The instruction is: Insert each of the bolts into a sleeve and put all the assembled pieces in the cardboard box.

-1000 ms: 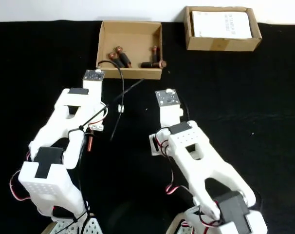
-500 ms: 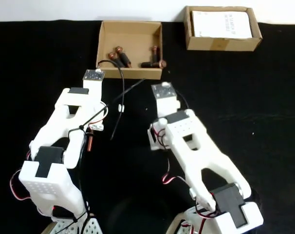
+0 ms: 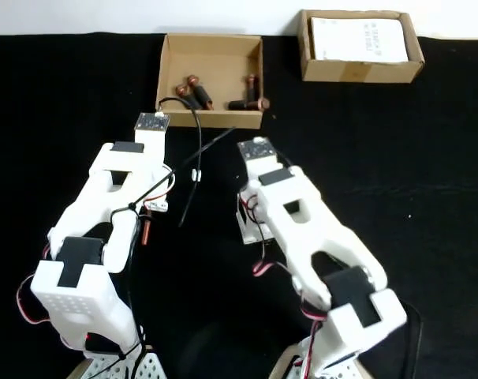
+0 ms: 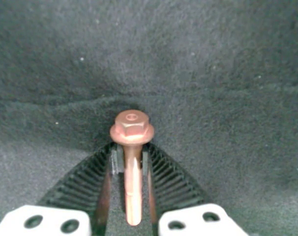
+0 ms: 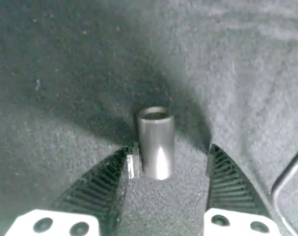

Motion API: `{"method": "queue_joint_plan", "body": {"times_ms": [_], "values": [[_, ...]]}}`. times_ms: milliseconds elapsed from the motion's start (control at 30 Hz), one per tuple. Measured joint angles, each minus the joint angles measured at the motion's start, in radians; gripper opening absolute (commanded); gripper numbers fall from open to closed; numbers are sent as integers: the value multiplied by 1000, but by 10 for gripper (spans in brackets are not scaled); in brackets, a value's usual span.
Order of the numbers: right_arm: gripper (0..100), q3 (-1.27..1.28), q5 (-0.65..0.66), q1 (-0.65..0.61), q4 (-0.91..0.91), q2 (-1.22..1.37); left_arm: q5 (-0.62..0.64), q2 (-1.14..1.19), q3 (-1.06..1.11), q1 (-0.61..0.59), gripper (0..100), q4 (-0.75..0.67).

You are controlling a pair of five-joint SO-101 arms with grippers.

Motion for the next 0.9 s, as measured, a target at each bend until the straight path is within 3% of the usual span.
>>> {"method": "queue_joint_plan", "body": {"times_ms": [200, 400, 733, 900], "values": [[204, -107, 8, 0, 68, 83, 0, 0, 0, 0, 9, 0], [104, -124, 8, 0, 74, 92, 0, 0, 0, 0, 9, 0], [99, -124, 8, 3, 75, 92, 0, 0, 0, 0, 9, 0], [5, -124, 8, 3, 75, 92, 0, 0, 0, 0, 9, 0]]}}
